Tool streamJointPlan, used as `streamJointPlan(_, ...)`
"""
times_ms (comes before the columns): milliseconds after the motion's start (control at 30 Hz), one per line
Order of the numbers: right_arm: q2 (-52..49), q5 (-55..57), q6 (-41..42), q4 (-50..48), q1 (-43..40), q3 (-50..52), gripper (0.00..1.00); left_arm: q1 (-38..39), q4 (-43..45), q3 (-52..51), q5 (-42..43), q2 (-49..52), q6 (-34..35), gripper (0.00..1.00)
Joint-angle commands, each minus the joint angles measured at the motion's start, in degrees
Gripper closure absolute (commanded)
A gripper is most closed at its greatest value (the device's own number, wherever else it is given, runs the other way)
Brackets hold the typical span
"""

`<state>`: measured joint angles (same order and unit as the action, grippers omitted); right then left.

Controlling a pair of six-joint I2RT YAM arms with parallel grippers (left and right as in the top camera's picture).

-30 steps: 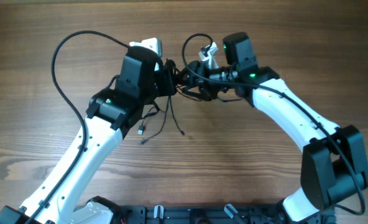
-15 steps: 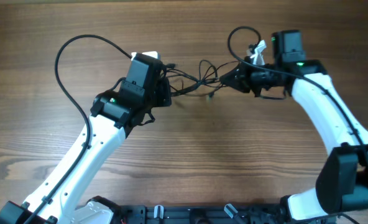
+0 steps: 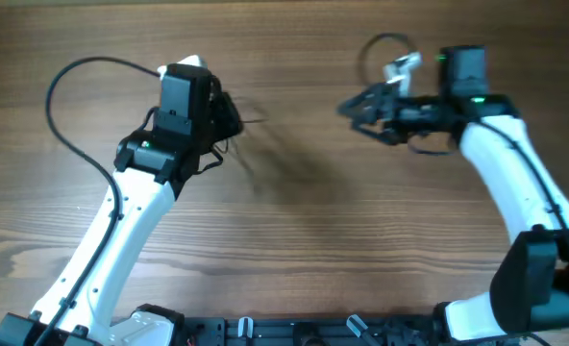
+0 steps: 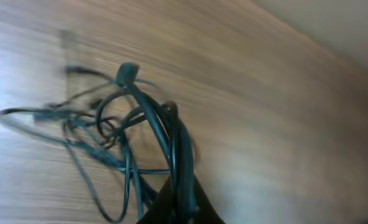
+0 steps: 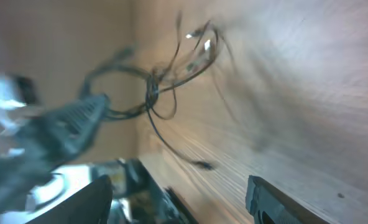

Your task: Untangle cables

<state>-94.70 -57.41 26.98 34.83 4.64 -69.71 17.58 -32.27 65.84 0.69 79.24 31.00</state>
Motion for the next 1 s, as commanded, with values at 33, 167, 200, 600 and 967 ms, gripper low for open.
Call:
streamJointPlan(33,1.3,20.6,15.5,-1.0,11.0,0.1,0.4,1.3,0.4,0.4,15.1,0.3,-15.6,0.96)
streamJointPlan(167,1.3,22.8,27.0,-5.4,16.3,0.1,0.43,1.3,0.6,0.4,16.7,0.3,-15.8,0.96)
streamJointPlan(200,1.3,22.6,29.2,-5.9,17.0,0.1,0.43,1.3,0.8,0.4,17.4,0.3,-15.9,0.96)
streamJointPlan(600,-0.5,30.4,28.7,-11.6,22.2,0.1,0.52,1.3,4.3,0.4,33.0,0.3,-19.0,0.96)
streamJointPlan(967,7.9,23.1,16.5,-9.0,12.6,0.1,0.96,-0.5,-6.0,0.4,7.3,0.3,-14.6,0.96)
